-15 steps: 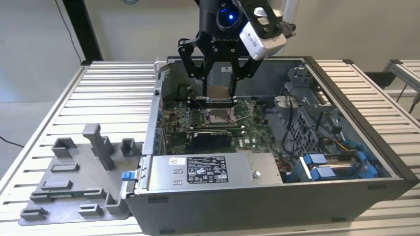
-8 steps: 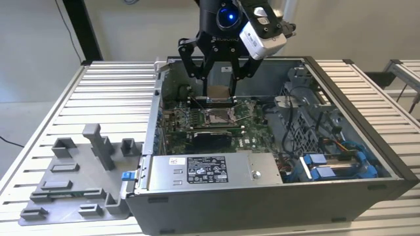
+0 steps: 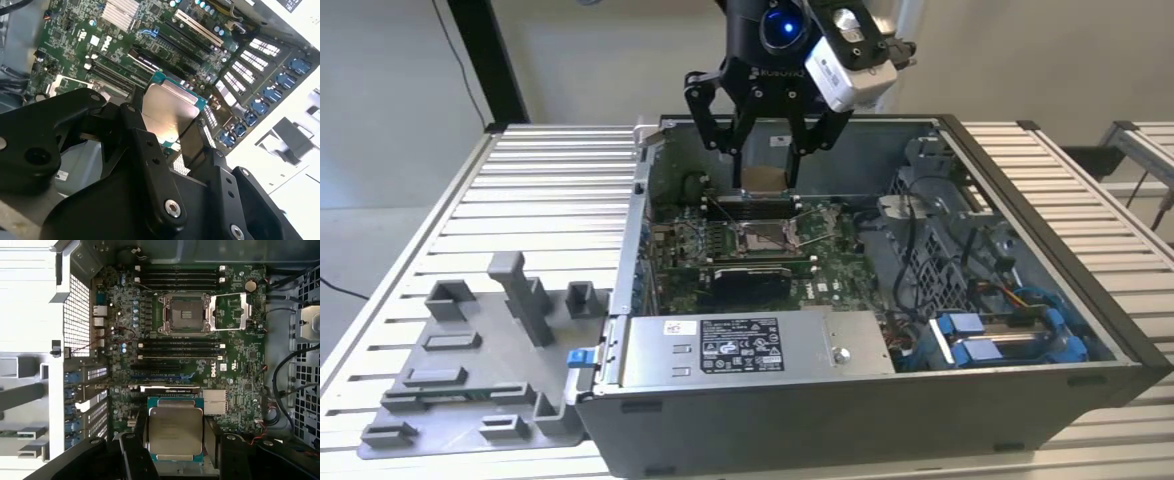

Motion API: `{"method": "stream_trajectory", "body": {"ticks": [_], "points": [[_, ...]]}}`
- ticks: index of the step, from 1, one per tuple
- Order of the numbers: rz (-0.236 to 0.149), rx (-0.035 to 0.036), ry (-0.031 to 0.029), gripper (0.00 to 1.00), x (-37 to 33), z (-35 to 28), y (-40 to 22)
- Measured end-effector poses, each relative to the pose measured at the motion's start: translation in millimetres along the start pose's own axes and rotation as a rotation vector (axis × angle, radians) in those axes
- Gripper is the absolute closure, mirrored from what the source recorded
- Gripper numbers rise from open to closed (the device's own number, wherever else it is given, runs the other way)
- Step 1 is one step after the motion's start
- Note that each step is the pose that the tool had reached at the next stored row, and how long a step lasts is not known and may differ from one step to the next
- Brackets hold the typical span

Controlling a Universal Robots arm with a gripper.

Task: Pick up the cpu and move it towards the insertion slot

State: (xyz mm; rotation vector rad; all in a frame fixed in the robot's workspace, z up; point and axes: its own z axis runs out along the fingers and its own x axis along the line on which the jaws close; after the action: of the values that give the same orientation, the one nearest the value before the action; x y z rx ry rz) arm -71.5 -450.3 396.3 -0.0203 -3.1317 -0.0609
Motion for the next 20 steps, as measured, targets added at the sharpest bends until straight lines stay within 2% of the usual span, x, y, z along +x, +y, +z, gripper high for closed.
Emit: {"method": "stream_trajectory", "body": {"ticks": [7, 20], "points": [[0.0, 0.0001, 0.0, 1.0, -2.2, 1.5, 14.5], [0.0, 0.0, 0.0001, 1.0, -5.0, 8.9, 41.5]]}}
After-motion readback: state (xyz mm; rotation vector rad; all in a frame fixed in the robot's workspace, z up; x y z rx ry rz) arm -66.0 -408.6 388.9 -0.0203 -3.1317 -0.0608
